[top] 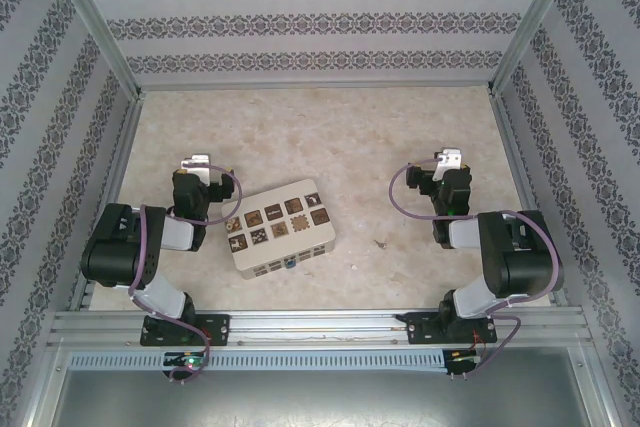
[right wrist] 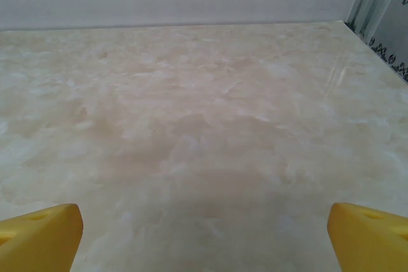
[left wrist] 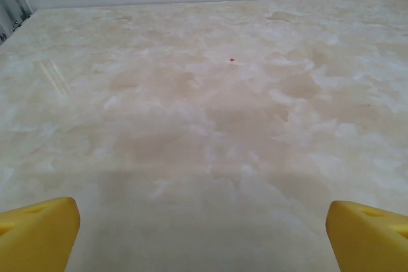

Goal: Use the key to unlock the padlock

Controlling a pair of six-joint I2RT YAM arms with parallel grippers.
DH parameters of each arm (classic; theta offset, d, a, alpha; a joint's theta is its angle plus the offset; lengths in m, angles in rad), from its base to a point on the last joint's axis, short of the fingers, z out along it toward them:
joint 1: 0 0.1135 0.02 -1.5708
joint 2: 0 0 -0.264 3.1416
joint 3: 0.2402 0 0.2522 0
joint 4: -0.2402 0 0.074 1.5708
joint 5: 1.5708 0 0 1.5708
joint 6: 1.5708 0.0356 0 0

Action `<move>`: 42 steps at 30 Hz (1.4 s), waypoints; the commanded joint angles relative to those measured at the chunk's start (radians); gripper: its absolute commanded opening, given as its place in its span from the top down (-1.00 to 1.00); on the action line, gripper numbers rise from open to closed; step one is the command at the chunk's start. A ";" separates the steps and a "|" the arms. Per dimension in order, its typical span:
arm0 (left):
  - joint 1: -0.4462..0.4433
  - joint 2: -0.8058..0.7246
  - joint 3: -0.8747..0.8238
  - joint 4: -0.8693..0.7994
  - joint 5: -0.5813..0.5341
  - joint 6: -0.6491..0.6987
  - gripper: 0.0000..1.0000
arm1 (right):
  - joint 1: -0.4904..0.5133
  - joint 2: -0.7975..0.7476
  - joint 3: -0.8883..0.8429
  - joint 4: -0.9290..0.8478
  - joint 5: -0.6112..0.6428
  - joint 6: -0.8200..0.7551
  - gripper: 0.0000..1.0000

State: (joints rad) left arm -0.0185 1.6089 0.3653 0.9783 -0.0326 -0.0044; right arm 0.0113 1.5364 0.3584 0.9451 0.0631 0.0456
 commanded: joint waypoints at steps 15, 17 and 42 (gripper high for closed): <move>0.005 -0.011 0.015 -0.013 0.008 0.012 -0.99 | 0.010 -0.005 0.014 0.009 0.012 -0.007 -0.97; 0.005 -0.012 0.017 -0.012 0.008 0.012 -0.99 | 0.010 -0.005 0.014 0.009 0.012 -0.007 -0.97; 0.009 -0.233 -0.024 -0.122 -0.051 -0.016 -0.99 | 0.010 -0.147 -0.006 -0.086 0.050 0.010 -0.97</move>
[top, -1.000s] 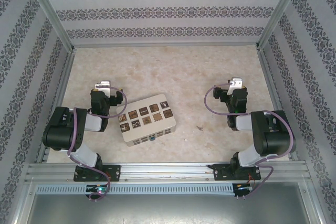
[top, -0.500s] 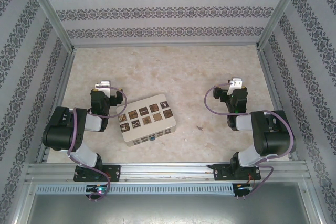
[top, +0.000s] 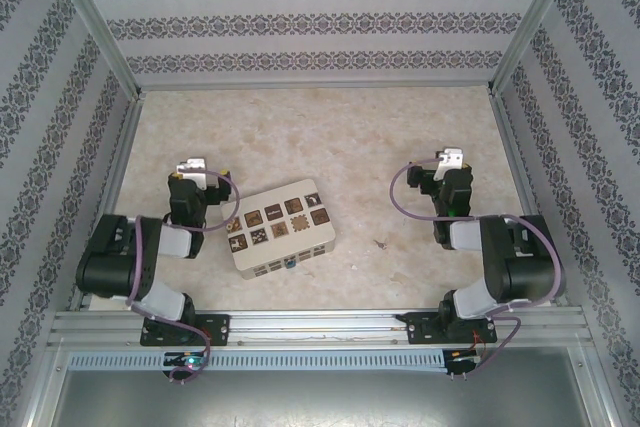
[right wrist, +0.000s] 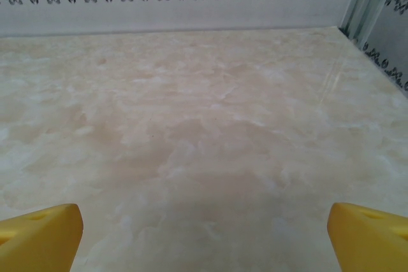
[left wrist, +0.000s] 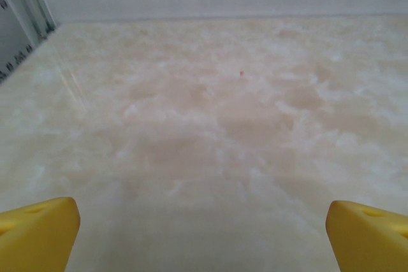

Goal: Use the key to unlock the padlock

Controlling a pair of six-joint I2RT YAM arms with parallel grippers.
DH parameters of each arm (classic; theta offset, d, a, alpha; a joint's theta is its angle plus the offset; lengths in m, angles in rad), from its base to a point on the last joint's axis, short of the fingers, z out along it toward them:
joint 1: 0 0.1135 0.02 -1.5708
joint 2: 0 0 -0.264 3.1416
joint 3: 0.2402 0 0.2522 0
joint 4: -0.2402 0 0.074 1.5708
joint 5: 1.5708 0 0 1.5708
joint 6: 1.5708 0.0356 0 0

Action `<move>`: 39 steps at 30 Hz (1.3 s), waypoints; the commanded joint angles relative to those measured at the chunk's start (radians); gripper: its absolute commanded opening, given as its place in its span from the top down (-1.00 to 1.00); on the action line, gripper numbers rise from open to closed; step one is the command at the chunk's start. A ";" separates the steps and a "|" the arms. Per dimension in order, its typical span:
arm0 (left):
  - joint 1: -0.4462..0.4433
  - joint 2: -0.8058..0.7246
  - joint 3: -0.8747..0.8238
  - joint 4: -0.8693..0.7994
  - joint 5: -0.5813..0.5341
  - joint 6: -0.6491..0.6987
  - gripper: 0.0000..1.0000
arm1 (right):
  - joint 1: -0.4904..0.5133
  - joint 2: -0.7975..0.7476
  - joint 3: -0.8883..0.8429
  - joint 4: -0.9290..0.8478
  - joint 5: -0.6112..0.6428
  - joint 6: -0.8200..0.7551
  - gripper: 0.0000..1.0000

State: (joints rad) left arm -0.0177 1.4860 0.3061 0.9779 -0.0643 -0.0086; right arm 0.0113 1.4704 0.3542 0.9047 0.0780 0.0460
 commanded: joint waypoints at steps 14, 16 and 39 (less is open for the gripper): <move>0.010 -0.526 0.359 -0.981 0.050 -0.328 -0.99 | 0.013 -0.477 0.149 -0.741 -0.173 0.206 -0.97; 0.011 -0.559 0.386 -1.087 0.087 -0.410 -0.99 | 0.015 -0.513 0.194 -0.843 -0.254 0.261 -0.97; 0.018 -0.648 0.355 -1.746 0.550 -0.738 -0.99 | 0.472 -0.254 0.442 -1.198 -0.553 0.500 -0.97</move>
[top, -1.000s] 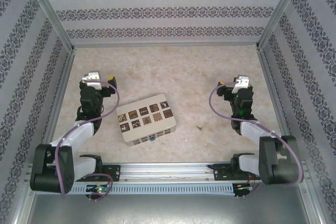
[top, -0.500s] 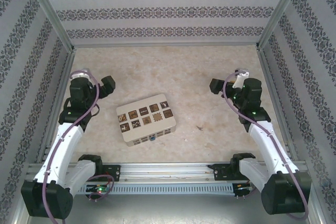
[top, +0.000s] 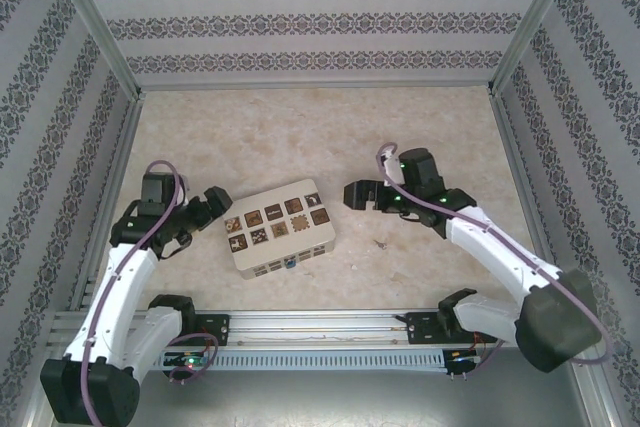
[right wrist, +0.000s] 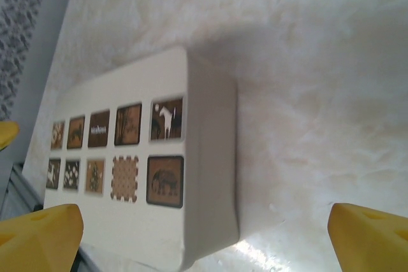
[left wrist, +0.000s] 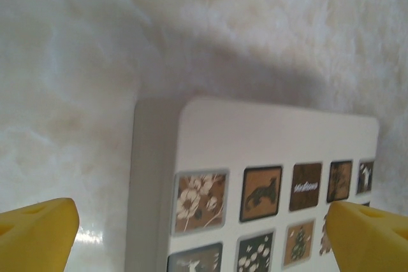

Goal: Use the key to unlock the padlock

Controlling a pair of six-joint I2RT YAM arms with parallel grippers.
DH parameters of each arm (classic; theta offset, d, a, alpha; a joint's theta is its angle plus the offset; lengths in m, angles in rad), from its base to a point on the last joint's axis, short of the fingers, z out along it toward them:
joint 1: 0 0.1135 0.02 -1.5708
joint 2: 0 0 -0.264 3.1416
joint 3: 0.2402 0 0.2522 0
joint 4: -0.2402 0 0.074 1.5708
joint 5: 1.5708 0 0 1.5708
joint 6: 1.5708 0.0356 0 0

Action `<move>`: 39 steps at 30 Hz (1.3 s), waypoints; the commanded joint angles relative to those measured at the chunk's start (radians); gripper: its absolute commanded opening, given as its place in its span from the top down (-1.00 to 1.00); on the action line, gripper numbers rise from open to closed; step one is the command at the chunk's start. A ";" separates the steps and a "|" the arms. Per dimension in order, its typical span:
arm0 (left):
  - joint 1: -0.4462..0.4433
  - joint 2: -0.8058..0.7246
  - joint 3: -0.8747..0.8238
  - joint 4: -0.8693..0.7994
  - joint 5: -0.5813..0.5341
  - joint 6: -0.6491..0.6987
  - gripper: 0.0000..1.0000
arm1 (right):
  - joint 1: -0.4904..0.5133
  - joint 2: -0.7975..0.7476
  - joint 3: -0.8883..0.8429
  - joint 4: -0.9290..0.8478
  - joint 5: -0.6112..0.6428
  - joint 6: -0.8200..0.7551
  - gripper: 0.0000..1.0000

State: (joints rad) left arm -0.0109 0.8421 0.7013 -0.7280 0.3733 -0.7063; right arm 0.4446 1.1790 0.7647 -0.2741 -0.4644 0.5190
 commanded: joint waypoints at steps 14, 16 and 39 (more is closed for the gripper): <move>-0.033 0.059 -0.162 0.137 0.312 -0.109 -0.99 | 0.167 0.271 0.096 0.052 -0.060 0.094 -0.97; -0.042 0.069 -0.162 0.152 0.318 -0.110 -0.99 | 0.171 0.294 0.109 0.052 -0.060 0.106 -0.97; -0.211 0.312 -0.048 0.376 0.299 -0.135 -0.99 | 0.162 0.358 0.140 0.110 -0.112 0.145 -0.80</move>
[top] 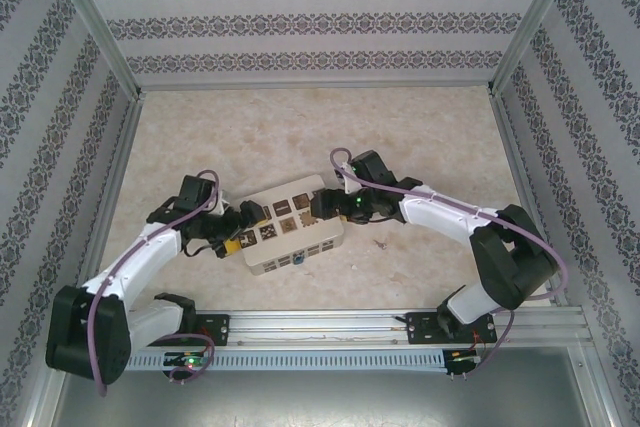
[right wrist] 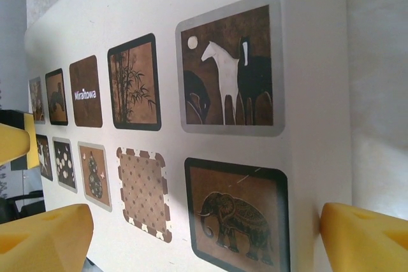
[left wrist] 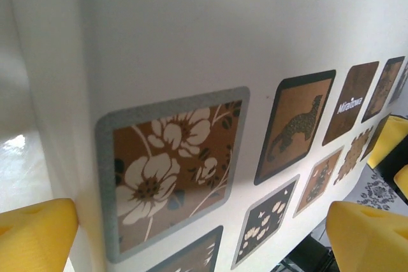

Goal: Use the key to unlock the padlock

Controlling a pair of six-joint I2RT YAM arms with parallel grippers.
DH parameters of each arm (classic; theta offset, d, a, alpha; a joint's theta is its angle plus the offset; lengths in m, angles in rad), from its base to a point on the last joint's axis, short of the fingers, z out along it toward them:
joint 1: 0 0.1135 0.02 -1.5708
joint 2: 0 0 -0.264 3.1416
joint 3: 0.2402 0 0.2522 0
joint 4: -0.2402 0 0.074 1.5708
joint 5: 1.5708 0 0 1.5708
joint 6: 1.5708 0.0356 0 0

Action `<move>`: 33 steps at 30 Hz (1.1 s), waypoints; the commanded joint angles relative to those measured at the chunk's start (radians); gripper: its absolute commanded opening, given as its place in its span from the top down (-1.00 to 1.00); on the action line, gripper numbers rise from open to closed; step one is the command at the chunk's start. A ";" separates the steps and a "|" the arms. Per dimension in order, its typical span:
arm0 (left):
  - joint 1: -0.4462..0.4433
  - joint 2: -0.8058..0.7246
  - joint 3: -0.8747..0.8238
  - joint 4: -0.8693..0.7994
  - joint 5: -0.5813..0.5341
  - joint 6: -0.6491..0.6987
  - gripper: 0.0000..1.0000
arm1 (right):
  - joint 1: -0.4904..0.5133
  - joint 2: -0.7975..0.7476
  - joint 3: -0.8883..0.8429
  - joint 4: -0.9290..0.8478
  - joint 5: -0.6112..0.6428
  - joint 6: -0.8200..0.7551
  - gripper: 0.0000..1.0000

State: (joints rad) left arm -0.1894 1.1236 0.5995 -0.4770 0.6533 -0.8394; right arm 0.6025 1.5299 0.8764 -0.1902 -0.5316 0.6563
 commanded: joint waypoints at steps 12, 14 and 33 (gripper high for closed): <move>-0.076 0.310 0.257 0.278 0.015 0.035 -0.99 | -0.082 -0.006 0.014 0.058 -0.028 0.016 -0.65; -0.084 0.364 0.307 0.289 0.013 0.044 -0.99 | -0.101 -0.004 0.016 0.062 -0.023 0.016 -0.63; -0.109 0.809 0.796 0.247 0.021 0.149 -0.99 | -0.229 0.064 0.112 0.076 0.024 -0.008 -0.58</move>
State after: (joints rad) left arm -0.2543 1.9110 1.3361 -0.2596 0.5747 -0.7105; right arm 0.3698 1.5795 0.9302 -0.1905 -0.4683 0.6586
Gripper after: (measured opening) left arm 0.994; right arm 0.790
